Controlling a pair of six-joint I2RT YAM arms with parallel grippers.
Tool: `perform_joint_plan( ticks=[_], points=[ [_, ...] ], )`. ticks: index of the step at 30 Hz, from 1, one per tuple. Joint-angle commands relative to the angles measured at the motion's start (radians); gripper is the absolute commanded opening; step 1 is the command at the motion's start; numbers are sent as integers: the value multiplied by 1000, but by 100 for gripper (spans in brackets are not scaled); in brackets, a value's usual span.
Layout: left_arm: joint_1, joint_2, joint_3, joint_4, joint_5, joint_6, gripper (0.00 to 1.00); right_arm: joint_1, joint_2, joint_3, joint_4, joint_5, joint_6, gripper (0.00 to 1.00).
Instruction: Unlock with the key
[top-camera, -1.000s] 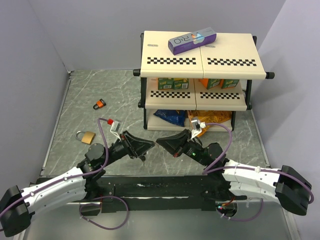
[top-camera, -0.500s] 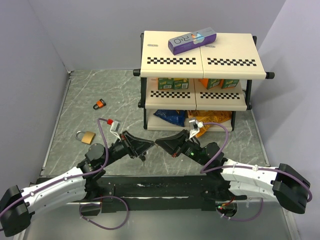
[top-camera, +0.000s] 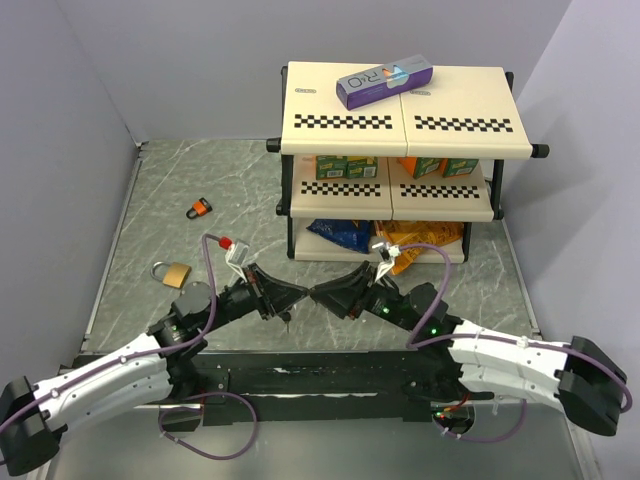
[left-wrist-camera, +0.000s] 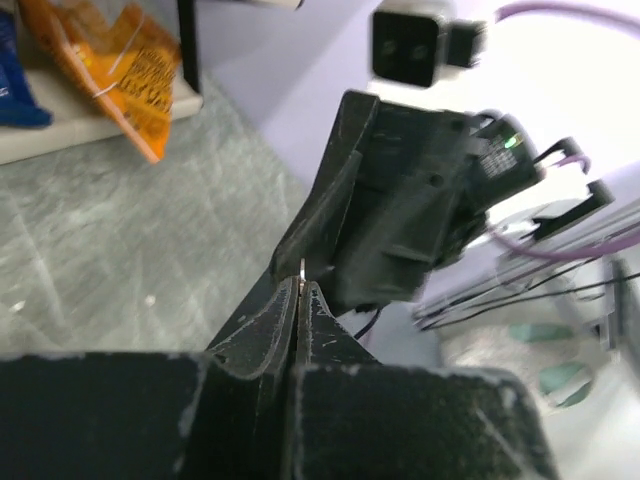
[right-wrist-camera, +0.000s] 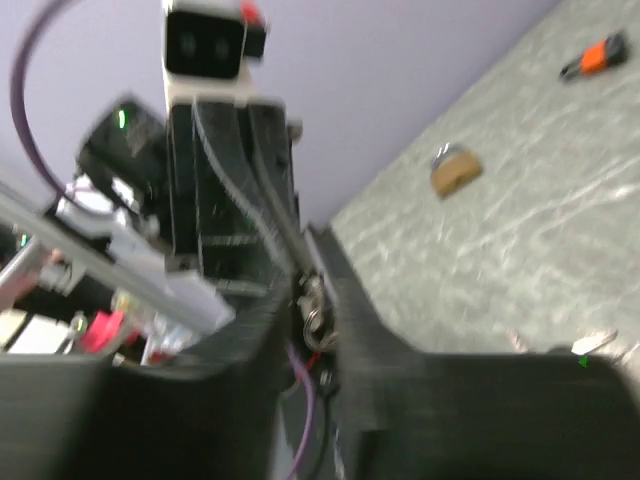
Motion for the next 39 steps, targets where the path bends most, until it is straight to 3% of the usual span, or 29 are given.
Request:
perform_joint_plan(
  ticks=[1, 4, 6, 11, 13, 16, 31, 39],
  points=[
    [-3, -34, 113, -268, 96, 161, 1, -28, -119, 74, -264, -165, -91, 57],
    [-1, -19, 175, -409, 245, 245, 1, -42, -184, 128, -414, -286, -169, 71],
    [-1, 15, 214, -484, 314, 275, 1, -44, -207, 180, -559, -375, -214, 72],
    [-1, 102, 264, -604, 555, 362, 1, -45, -204, 267, -749, -527, -311, 68],
    [-1, 107, 270, -626, 578, 387, 1, -45, -178, 296, -795, -597, -328, 63],
    [-1, 109, 267, -623, 611, 402, 1, -30, -133, 303, -789, -645, -321, 56],
    [-1, 106, 247, -587, 626, 399, 1, 25, 6, 251, -619, -591, -271, 42],
    [-1, 109, 248, -597, 618, 404, 1, 65, 37, 258, -646, -579, -285, 36]
  ],
)
